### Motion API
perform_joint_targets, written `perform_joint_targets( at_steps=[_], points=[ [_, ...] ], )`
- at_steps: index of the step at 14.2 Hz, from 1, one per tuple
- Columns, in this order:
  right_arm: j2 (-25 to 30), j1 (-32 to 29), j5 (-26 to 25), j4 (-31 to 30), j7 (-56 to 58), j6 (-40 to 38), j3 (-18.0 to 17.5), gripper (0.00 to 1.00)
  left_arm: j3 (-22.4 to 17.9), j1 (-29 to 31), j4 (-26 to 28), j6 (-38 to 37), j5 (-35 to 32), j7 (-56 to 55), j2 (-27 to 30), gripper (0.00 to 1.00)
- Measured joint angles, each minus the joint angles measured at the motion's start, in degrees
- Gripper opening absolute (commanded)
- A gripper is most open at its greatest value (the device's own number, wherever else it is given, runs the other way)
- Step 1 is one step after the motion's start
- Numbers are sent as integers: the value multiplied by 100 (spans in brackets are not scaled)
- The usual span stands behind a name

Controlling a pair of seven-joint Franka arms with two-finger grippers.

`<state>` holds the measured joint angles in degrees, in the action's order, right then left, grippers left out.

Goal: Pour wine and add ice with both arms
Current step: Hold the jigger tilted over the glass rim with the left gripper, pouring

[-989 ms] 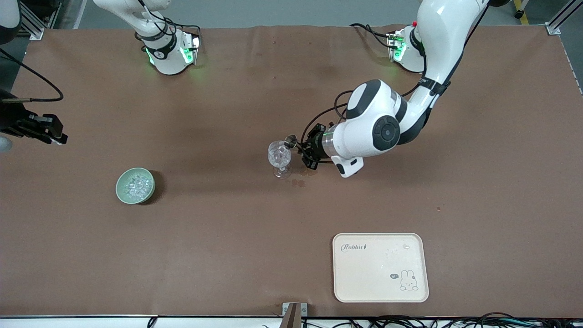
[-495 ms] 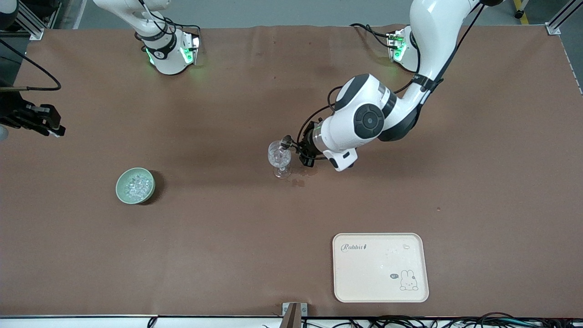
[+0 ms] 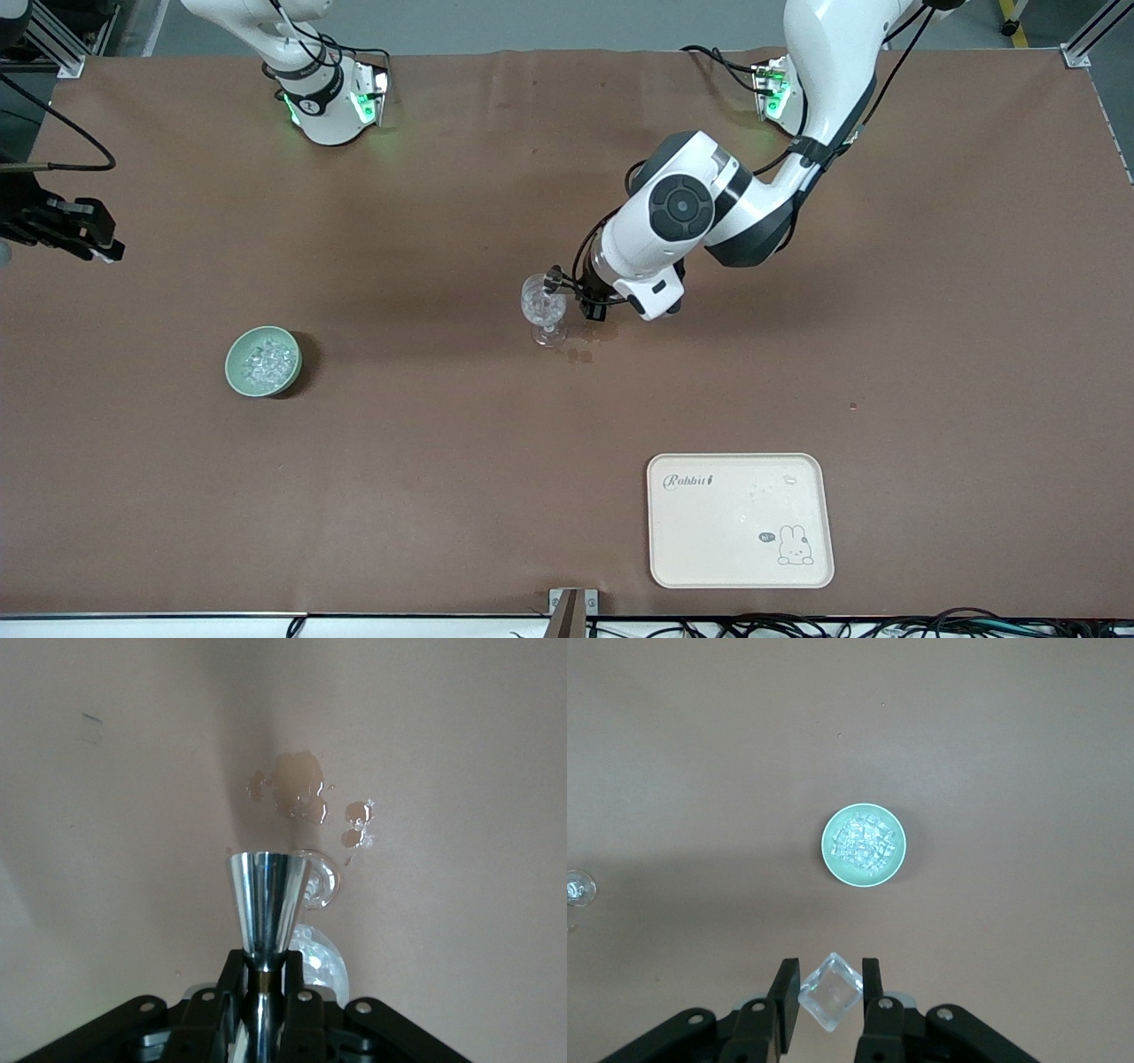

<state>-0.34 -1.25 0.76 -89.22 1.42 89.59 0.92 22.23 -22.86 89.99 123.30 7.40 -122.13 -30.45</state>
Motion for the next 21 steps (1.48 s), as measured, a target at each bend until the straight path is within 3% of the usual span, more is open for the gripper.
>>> perform_joint_targets(
  at_steps=[13, 21],
  points=[
    [0, 0, 0, -25, 0, -7, 2, 7, -9, -333, 0, 4, -1049, -750, -21, 1],
    [0, 0, 1, -25, 0, -7, 2, 7, -16, -404, -115, 3, -1361, -817, -20, 1]
  ],
)
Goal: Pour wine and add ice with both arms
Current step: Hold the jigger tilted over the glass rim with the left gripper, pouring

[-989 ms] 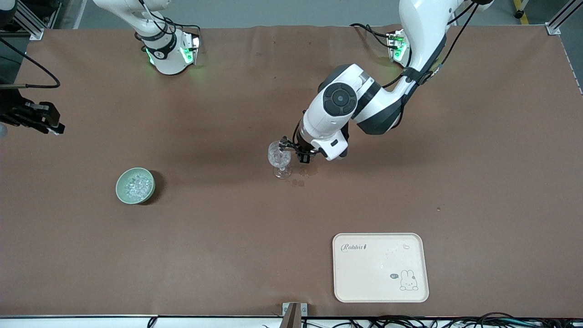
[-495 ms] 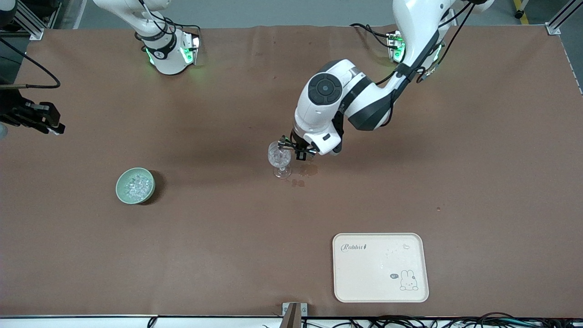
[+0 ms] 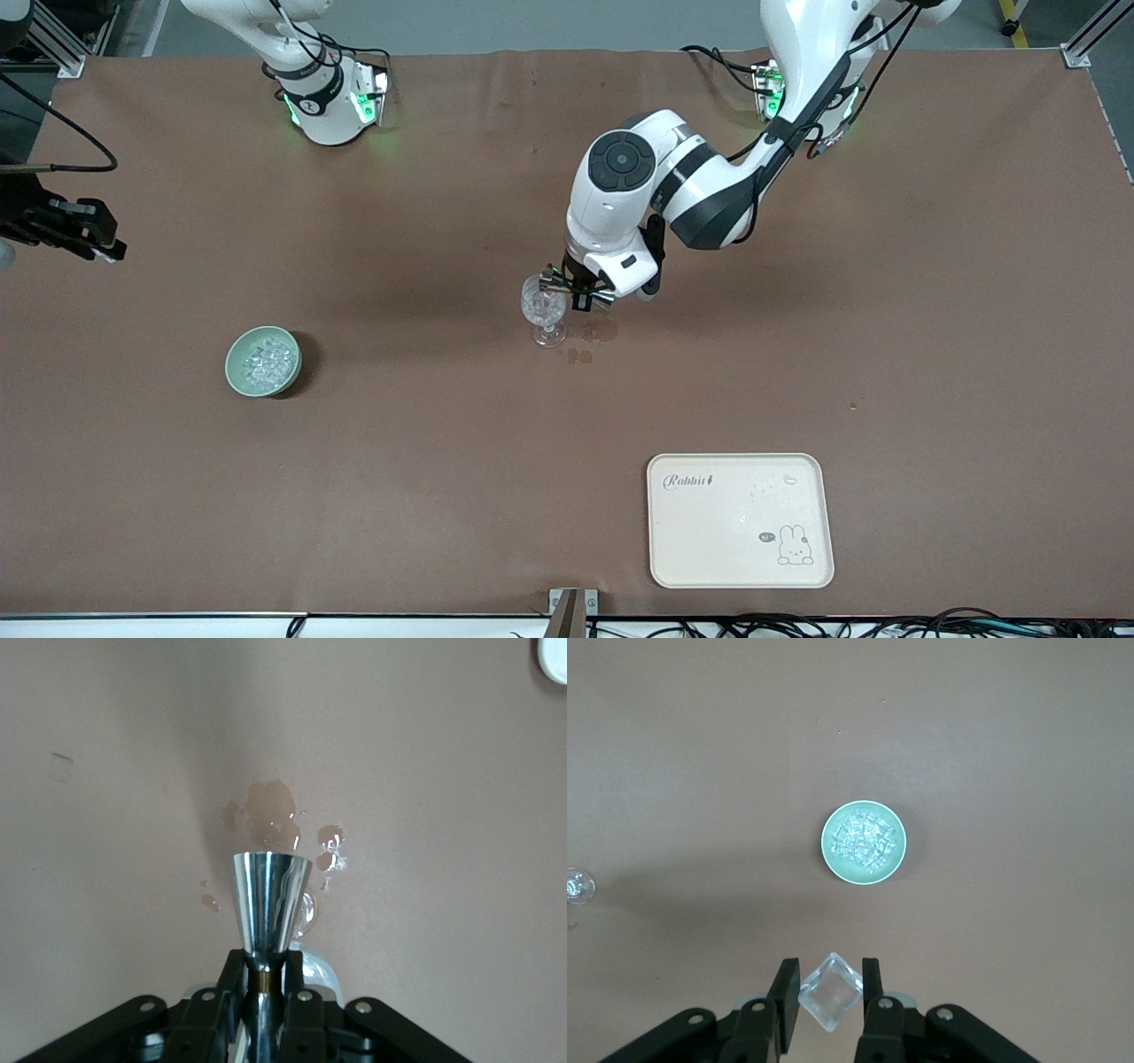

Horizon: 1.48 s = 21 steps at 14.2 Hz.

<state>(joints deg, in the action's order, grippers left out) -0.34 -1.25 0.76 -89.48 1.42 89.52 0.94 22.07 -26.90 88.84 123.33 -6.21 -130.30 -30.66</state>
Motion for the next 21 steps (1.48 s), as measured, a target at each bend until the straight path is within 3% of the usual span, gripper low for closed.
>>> perform_joint_targets(
  at_steps=[21],
  points=[
    [13, 0, 2, 0, 0, 2, 21, 7, -22, -135, -182, -8, -982, -343, -90, 0]
  ],
)
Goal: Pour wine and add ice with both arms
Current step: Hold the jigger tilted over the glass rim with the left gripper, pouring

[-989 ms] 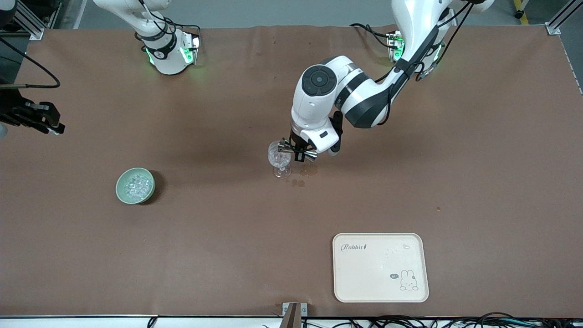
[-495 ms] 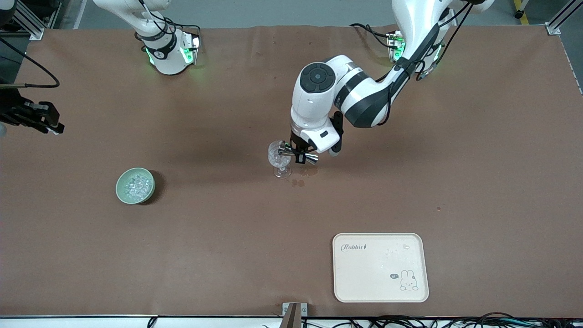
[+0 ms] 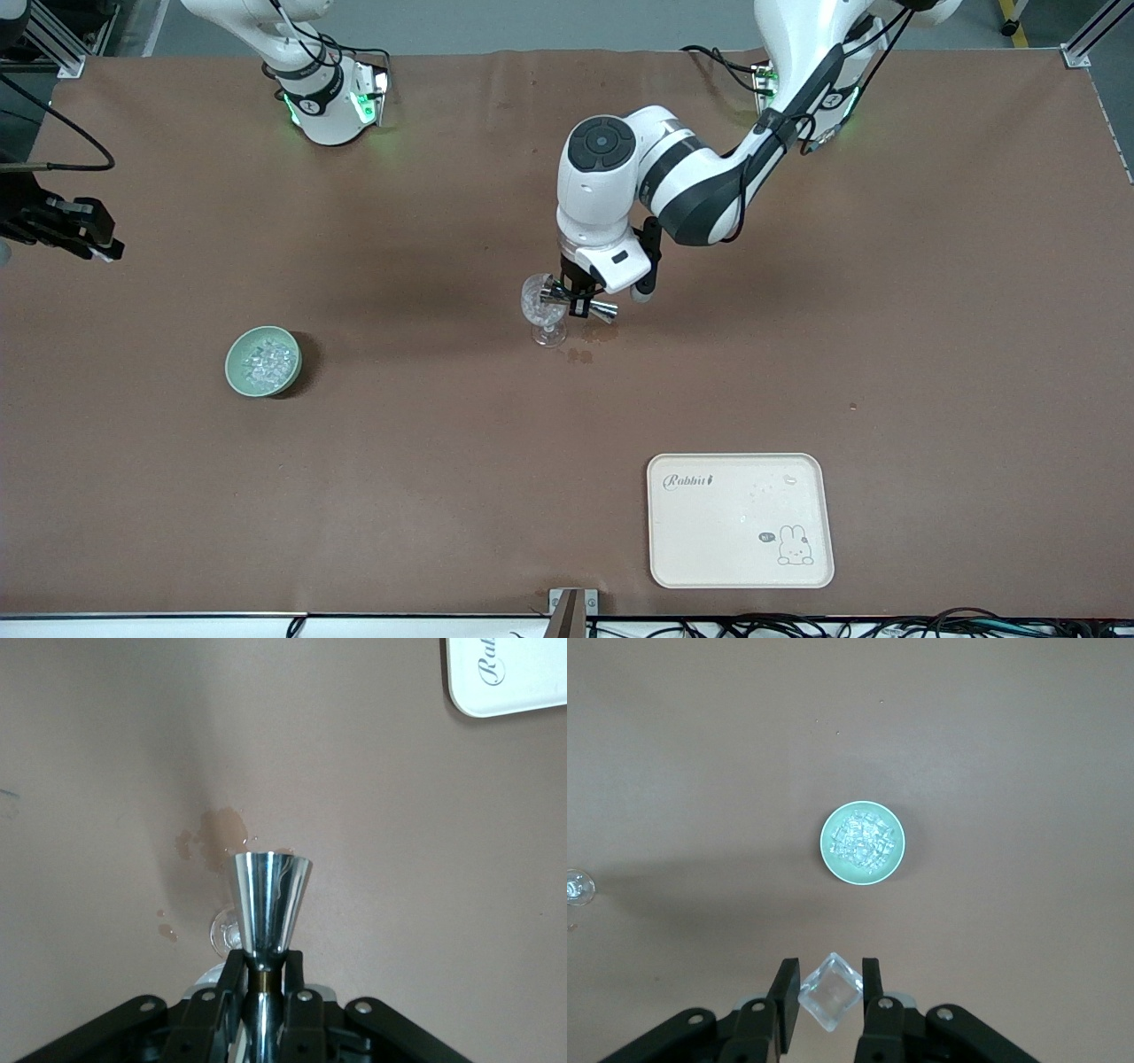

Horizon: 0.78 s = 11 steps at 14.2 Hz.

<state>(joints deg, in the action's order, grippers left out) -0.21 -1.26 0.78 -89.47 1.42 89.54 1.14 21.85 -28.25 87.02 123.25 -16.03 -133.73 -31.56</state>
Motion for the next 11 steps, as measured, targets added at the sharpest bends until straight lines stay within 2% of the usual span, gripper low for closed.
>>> perform_joint_targets(
  at_steps=[11],
  points=[
    [0, 0, 0, 0, 0, 0, 0, 7, 3, -57, -24, -119, -160, 0, -16, 0]
  ],
)
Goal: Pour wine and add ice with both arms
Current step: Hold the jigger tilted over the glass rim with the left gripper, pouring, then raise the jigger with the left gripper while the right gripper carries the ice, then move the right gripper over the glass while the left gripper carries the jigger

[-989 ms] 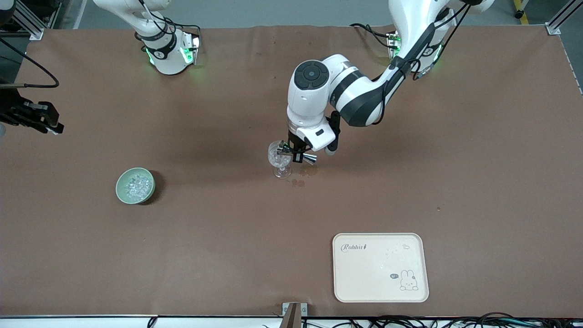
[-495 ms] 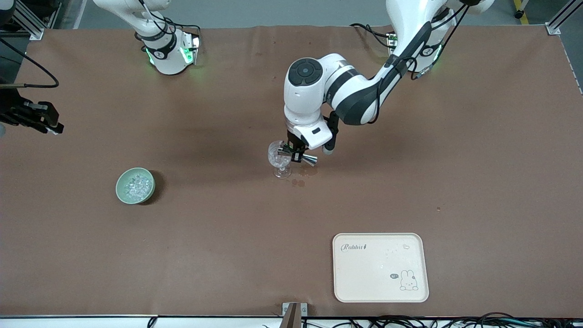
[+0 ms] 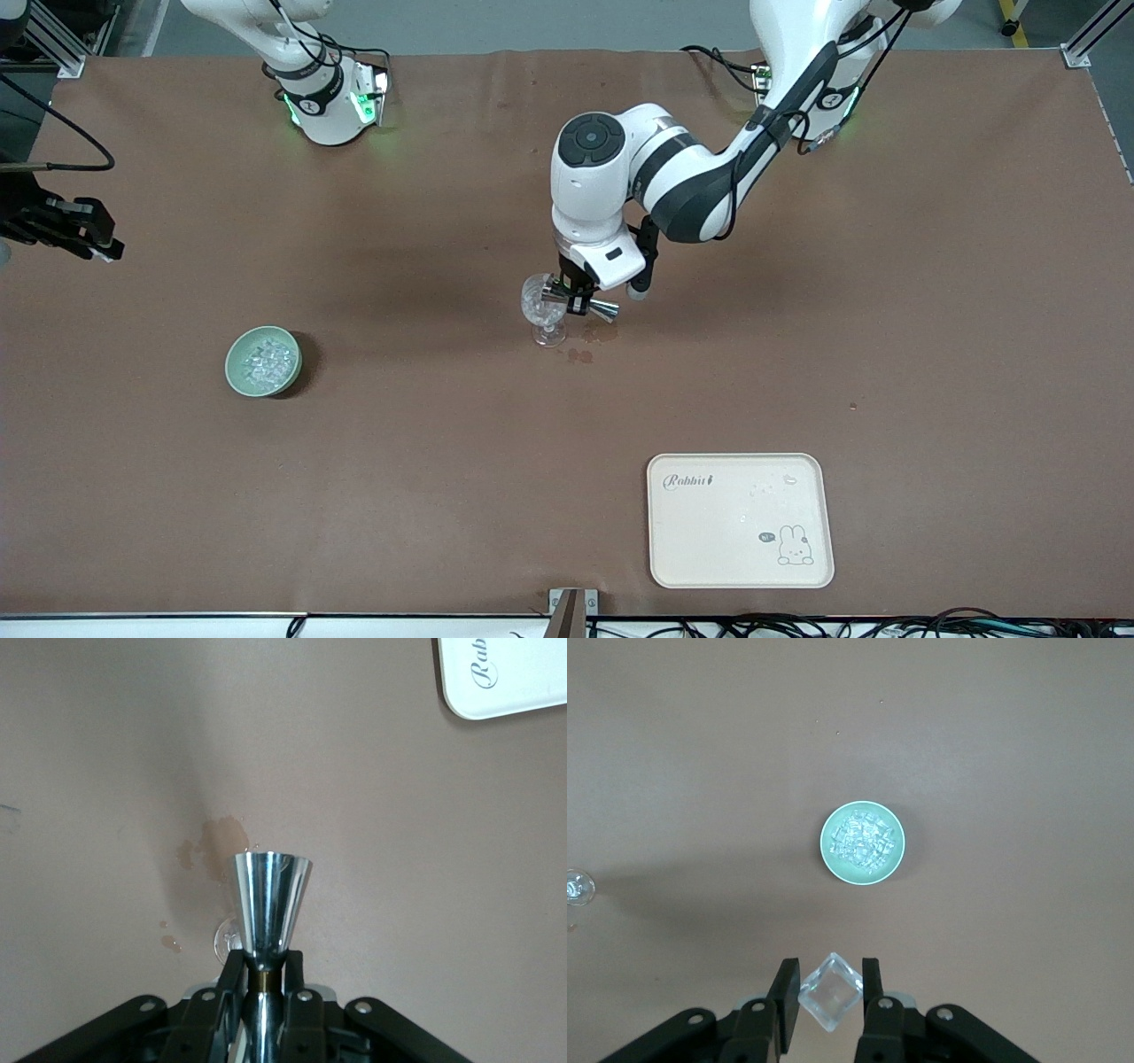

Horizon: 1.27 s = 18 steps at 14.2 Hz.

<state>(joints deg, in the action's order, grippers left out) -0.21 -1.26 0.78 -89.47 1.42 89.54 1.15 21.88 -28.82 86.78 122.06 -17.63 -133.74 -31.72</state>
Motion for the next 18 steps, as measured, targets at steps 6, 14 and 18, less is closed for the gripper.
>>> perform_joint_targets(
  at_steps=[6, 14, 18],
  points=[
    [0, 2, 4, -2, -1, -1, -14, 6, 3, 121, -118, -94, 1267, 98, 0, 1],
    [-164, 1050, 21, -68, -1438, 527, -91, 5, -11, 1275, -396, -116, 3667, 1863, 2, 1],
    [-761, 1921, 16, -98, -2560, 1311, -107, 5, -54, 2007, -555, -33, 4739, 2718, -92, 1]
  ],
)
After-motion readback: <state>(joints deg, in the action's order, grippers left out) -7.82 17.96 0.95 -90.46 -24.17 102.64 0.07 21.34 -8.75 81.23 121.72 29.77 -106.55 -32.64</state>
